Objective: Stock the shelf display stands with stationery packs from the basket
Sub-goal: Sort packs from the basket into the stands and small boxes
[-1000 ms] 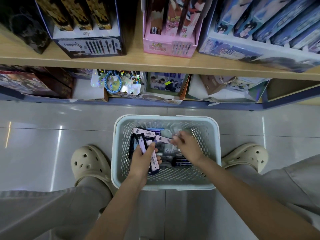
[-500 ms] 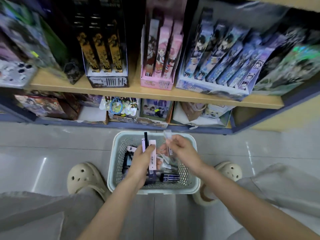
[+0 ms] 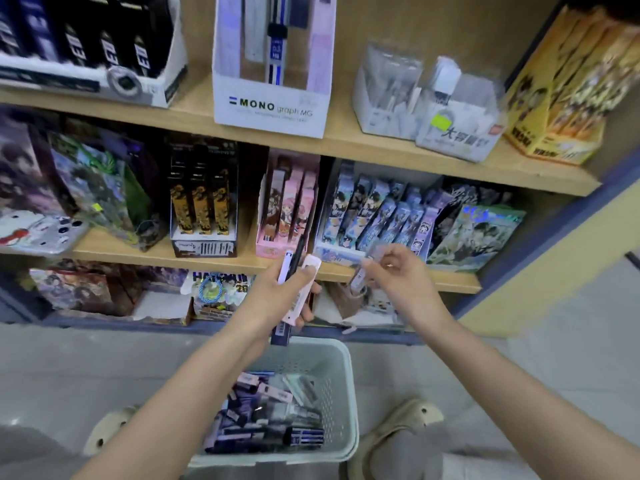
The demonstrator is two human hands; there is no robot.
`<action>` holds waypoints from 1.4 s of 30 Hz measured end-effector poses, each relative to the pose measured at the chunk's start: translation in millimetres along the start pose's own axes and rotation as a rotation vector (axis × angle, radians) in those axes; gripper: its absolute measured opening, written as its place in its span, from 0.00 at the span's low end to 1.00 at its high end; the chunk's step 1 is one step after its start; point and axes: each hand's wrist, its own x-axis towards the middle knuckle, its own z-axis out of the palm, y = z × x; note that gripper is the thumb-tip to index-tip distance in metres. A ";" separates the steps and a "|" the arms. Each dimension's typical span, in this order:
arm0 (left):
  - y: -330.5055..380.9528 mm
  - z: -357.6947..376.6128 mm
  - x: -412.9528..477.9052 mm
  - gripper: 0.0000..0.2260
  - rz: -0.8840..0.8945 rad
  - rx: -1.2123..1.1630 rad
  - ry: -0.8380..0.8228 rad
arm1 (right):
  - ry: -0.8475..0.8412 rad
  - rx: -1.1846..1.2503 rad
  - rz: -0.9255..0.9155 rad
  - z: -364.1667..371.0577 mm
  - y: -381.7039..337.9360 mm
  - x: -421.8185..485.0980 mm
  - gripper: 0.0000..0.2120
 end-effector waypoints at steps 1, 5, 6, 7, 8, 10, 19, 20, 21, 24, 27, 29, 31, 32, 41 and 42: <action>8.5 3.1 -0.8 0.04 0.020 -0.002 -0.007 | 0.023 0.018 -0.036 -6.2 -12.9 4.3 0.07; 41.9 13.3 -1.4 0.04 0.095 0.036 -0.042 | 0.140 0.045 -0.277 -28.5 -71.9 24.2 0.09; 50.2 14.2 -1.1 0.03 0.112 0.047 -0.051 | 0.177 0.036 -0.335 -34.0 -85.7 30.5 0.08; 57.8 14.1 -0.5 0.03 0.131 0.065 -0.058 | 0.224 0.014 -0.391 -39.6 -98.6 37.4 0.08; 64.9 13.4 0.4 0.04 0.154 0.087 -0.064 | 0.285 -0.027 -0.445 -45.5 -110.0 45.9 0.08; 76.1 10.6 2.3 0.06 0.190 0.125 -0.069 | 0.426 -0.113 -0.546 -57.5 -128.5 64.9 0.08; 89.8 3.1 16.2 0.05 0.212 0.069 -0.014 | 0.504 -0.384 -0.568 -73.3 -148.6 139.9 0.01; 89.8 3.6 17.4 0.05 0.200 0.067 -0.017 | 0.466 -0.405 -0.552 -72.5 -149.0 143.6 0.01; 89.9 4.2 18.4 0.05 0.190 0.063 -0.021 | 0.432 -0.427 -0.540 -71.6 -149.6 146.6 0.03; 90.1 5.5 20.8 0.06 0.179 0.027 -0.036 | 0.361 -0.501 -0.505 -70.4 -152.5 152.3 0.05; 89.4 4.7 22.5 0.06 0.199 -0.002 -0.030 | 0.316 -0.666 -0.455 -75.6 -152.5 163.1 0.05; 89.2 3.3 22.3 0.06 0.220 -0.019 -0.024 | 0.292 -0.742 -0.436 -78.9 -152.6 168.4 0.05; 89.3 0.8 21.9 0.06 0.233 -0.035 -0.023 | 0.308 -0.778 -0.437 -79.2 -153.0 170.4 0.06; 89.1 -0.4 21.3 0.06 0.237 -0.038 -0.022 | 0.320 -0.789 -0.436 -78.4 -153.3 170.1 0.07; 89.5 -5.2 14.8 0.06 0.275 -0.082 -0.003 | 0.426 -0.635 -0.627 -48.9 -163.0 114.4 0.08; 89.7 -5.6 13.9 0.06 0.280 -0.089 -0.010 | 0.356 -0.605 -0.660 -41.9 -164.3 100.3 0.06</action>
